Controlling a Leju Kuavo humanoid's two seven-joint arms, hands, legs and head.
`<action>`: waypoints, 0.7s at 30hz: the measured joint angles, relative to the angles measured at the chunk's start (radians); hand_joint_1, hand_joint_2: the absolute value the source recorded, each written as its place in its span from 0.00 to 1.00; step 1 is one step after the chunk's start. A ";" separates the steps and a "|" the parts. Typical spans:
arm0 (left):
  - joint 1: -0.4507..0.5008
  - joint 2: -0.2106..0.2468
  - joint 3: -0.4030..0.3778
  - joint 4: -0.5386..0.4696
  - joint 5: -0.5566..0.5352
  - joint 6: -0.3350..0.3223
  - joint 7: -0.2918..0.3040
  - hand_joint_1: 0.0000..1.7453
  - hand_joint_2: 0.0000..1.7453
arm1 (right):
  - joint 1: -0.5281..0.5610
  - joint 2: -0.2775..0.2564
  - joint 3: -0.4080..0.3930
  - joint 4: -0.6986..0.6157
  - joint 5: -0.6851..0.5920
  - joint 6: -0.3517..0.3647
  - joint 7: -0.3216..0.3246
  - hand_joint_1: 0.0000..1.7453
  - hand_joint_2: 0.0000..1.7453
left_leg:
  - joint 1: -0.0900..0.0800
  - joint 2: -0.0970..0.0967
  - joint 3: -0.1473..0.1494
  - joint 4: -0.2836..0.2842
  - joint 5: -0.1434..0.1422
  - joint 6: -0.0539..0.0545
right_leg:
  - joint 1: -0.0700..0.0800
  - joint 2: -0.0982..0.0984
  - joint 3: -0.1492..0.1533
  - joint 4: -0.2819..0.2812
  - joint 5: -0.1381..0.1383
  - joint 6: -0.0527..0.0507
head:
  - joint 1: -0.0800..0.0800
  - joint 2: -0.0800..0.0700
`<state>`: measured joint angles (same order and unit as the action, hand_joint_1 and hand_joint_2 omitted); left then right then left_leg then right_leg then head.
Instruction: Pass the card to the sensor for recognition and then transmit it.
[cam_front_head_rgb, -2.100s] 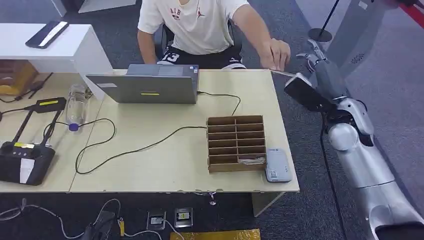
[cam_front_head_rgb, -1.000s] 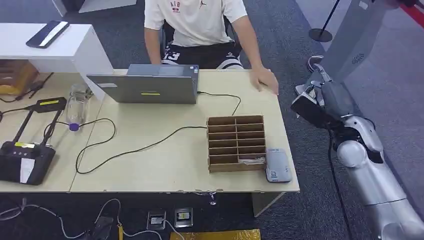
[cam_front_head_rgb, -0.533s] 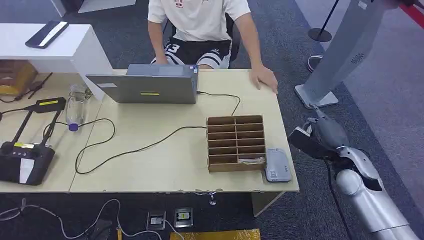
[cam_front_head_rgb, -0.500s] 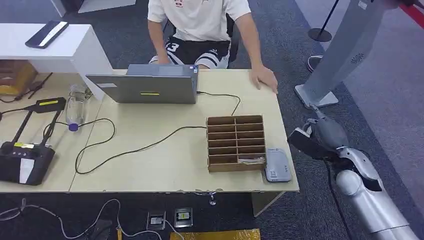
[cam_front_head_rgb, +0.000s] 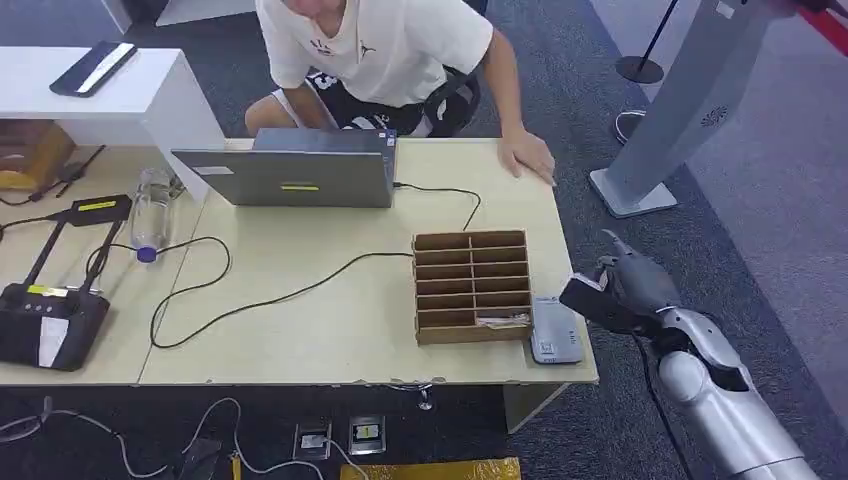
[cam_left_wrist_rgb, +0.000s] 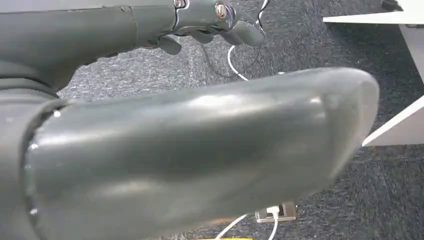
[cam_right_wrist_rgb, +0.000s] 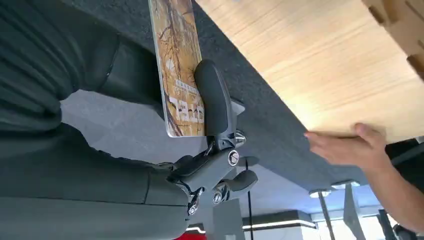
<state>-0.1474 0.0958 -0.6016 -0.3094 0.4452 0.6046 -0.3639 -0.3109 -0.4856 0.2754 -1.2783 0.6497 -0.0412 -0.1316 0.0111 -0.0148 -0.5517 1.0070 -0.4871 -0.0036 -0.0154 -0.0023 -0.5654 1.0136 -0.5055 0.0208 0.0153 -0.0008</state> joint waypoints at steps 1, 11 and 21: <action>0.000 0.000 0.000 0.000 -0.003 0.000 0.001 0.00 0.00 | 0.001 0.003 0.003 0.002 0.000 0.000 0.000 1.00 1.00 | 0.000 0.000 0.000 0.000 0.000 0.000 | 0.000 0.000 0.000 0.000 0.000 0.000 | 0.000 0.000; 0.000 0.002 0.000 0.000 -0.009 0.001 0.009 0.00 0.00 | 0.006 0.018 0.033 0.025 -0.001 -0.001 0.005 1.00 1.00 | 0.000 0.000 0.000 0.000 0.000 0.000 | 0.000 0.000 0.000 0.000 0.000 0.000 | 0.000 0.000; -0.001 0.003 0.000 0.000 -0.020 0.002 0.017 0.00 0.00 | 0.015 0.021 0.048 0.042 -0.003 -0.009 0.005 1.00 1.00 | 0.000 0.000 0.000 0.000 0.000 0.000 | 0.000 0.000 0.000 0.000 0.000 0.000 | 0.000 0.000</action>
<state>-0.1487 0.0992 -0.6016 -0.3094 0.4253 0.6065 -0.3471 -0.2956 -0.4646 0.3231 -1.2360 0.6466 -0.0500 -0.1270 0.0111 -0.0148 -0.5516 1.0070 -0.4871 -0.0036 -0.0154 -0.0022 -0.5655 1.0136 -0.5055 0.0208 0.0153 -0.0008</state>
